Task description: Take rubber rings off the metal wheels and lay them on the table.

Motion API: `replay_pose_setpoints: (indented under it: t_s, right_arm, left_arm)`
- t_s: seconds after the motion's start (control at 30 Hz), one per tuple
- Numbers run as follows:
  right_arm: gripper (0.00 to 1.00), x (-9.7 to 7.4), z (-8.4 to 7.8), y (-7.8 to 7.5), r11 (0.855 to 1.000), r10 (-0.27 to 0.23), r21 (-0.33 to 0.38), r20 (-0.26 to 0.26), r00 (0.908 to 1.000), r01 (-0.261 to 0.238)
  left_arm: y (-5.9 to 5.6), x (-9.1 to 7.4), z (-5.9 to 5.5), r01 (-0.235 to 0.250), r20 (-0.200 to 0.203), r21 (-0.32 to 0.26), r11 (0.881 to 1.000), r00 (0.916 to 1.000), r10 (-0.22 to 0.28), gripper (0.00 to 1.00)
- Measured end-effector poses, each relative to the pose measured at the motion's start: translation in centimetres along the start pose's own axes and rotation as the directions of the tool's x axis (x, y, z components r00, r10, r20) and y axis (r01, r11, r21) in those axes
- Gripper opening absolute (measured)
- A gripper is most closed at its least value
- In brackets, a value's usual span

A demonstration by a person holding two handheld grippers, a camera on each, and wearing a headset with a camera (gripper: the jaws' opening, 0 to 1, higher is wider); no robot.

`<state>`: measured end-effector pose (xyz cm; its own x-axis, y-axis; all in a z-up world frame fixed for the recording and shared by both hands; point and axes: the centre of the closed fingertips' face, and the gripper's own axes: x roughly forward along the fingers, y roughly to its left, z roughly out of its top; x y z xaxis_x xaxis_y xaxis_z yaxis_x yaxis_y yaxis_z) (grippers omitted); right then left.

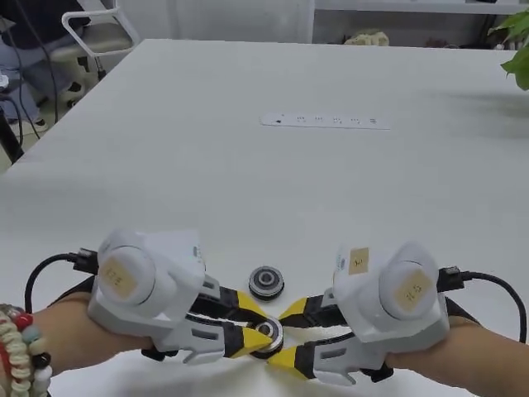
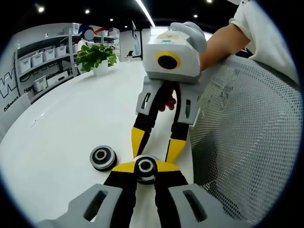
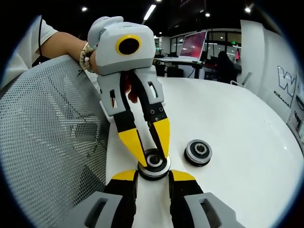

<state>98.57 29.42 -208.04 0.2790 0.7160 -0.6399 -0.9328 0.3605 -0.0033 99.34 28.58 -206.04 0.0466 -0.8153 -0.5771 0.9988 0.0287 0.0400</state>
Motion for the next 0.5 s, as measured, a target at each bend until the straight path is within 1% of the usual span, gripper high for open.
replay_pose_setpoints:
  t_s: [0.07, 0.2, 0.33, 0.5]
  right_arm:
    - [0.24, 0.03, 0.08, -0.08, 1.0, -0.002, 0.024, 0.008, 1.0, 0.001]
    - [0.23, -0.04, 0.07, -0.15, 1.0, -0.002, 0.03, 0.015, 0.9999, 0.001]
    - [0.21, -0.28, 0.22, -0.37, 0.998, 0.007, 0.058, 0.022, 0.9997, -0.008]
    - [0.2, -0.28, 0.13, -0.25, 0.999, 0.012, 0.051, 0.017, 0.9998, -0.013]
  left_arm:
    - [-0.02, 0.02, 0.02, 0.0, 0.001, -0.002, 1.0, 1.0, 0.0, 0.08]
    - [-0.01, 0.06, 0.02, -0.002, 0.002, -0.001, 1.0, 1.0, 0.002, 0.08]
    - [-0.02, 0.07, 0.04, -0.001, 0.001, 0.0, 1.0, 1.0, 0.001, 0.08]
    - [-0.02, 0.07, 0.05, -0.002, 0.002, -0.001, 1.0, 1.0, 0.002, 0.08]
